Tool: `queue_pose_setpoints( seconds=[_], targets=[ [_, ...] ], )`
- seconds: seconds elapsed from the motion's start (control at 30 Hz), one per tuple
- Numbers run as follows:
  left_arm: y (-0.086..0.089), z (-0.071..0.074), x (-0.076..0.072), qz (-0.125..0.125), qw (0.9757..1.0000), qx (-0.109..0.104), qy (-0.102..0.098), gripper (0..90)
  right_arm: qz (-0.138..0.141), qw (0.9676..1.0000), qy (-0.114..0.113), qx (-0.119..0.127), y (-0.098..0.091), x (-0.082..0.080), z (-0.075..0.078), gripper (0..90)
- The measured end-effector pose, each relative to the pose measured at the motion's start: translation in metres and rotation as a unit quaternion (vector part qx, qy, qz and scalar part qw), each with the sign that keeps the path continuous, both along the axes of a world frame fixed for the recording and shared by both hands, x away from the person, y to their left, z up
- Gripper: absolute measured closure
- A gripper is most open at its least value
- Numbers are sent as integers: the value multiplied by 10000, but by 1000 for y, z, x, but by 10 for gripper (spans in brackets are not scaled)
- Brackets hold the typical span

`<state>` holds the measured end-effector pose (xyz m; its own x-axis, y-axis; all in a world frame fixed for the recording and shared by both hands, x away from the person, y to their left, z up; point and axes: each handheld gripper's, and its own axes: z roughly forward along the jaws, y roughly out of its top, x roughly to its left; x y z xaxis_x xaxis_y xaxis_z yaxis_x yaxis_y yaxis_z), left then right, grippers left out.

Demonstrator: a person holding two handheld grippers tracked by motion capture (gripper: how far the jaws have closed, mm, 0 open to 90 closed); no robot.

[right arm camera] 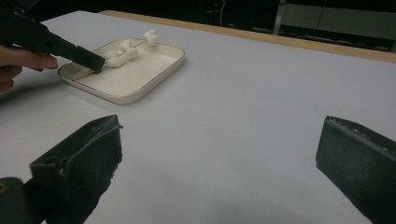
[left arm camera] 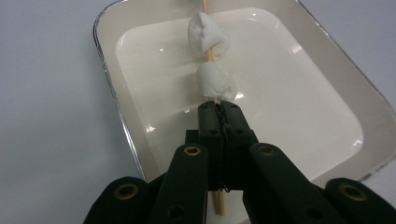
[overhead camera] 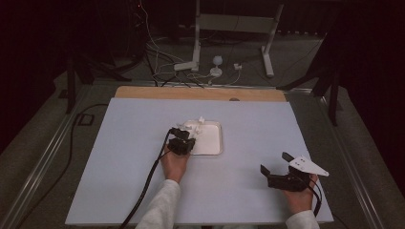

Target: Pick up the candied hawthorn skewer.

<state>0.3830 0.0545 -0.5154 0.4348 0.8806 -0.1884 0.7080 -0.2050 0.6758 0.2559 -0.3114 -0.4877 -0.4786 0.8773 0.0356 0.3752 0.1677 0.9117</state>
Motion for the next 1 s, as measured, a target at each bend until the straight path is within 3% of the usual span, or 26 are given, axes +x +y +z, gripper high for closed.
queue_pose_setpoints(
  seconds=[0.27, 0.5, 0.57, 0.77, 1.0],
  targets=[
    [8, 12, -11, -170, 9996, -224, 53, 900, -4, 10000, -5, -8, 0, 0, 0, 4],
    [12, 6, -17, -250, 9992, -104, 293, 900, 4, 10000, 16, -19, 1, 0, -1, 4],
    [13, 5, -16, -240, 9988, -196, 369, 898, -1, 10000, 18, -17, 1, 0, -1, 4],
    [14, 5, -14, -347, 9977, -168, 564, 897, -14, 10000, 16, -15, 1, 0, -1, 4],
    [16, 7, -16, -426, 9976, -202, 508, 900, -15, 10000, 3, -17, 0, 0, 0, 4]
  ],
)
